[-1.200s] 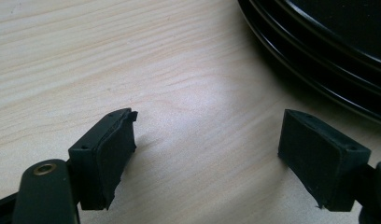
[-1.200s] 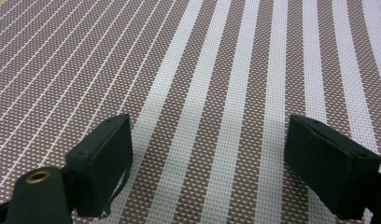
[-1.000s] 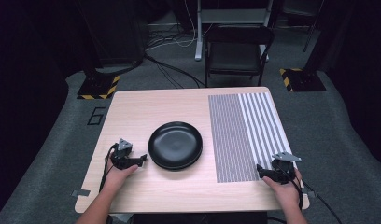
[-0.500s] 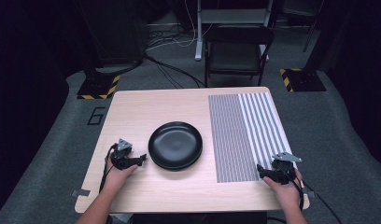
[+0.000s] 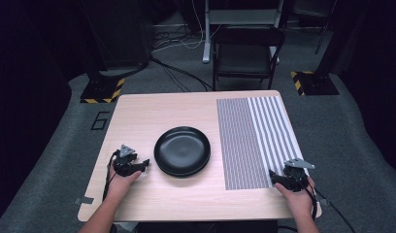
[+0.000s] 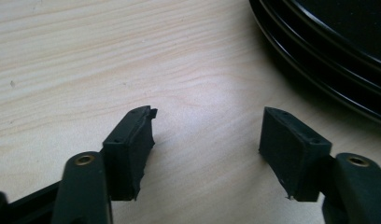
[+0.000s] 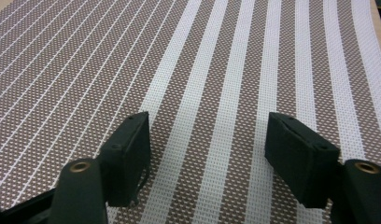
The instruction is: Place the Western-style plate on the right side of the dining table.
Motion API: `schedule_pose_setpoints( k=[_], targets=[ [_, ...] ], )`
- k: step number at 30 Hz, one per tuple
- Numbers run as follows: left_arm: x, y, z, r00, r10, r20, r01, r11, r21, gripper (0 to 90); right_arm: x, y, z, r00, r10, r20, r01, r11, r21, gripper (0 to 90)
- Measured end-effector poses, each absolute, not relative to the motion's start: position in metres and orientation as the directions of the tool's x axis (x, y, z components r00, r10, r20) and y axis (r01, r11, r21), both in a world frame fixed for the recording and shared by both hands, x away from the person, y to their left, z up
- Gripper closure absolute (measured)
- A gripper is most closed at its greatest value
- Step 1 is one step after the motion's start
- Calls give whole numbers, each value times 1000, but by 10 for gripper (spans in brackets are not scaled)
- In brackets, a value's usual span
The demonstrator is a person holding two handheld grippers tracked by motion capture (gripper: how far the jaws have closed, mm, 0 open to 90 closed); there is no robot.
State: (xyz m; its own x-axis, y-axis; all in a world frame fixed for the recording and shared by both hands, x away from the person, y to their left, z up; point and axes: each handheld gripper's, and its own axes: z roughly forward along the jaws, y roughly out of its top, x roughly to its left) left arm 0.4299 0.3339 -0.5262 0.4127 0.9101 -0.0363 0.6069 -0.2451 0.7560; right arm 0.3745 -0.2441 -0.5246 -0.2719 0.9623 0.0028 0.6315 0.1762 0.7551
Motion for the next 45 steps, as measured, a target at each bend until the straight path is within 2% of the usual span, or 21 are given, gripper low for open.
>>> schedule_pose_setpoints(
  k=[3,9,12,25,45],
  targets=[
    [428,336,-523,403,912,-76,631,-216,745,398,373,-242,-520,-272,962,-30,623,200,756,370],
    [422,338,-514,406,905,-126,627,-176,759,438,372,-235,-512,-292,956,26,634,173,753,435],
    [420,337,-512,406,905,-126,620,-172,766,437,372,-228,-508,-320,947,12,632,204,747,449],
    [416,335,-500,426,896,-124,609,-182,772,425,373,-205,-492,-366,931,22,609,222,761,469],
    [417,332,-487,422,881,-211,637,-123,761,531,387,-179,-478,-382,920,88,595,171,785,516]
  ],
)
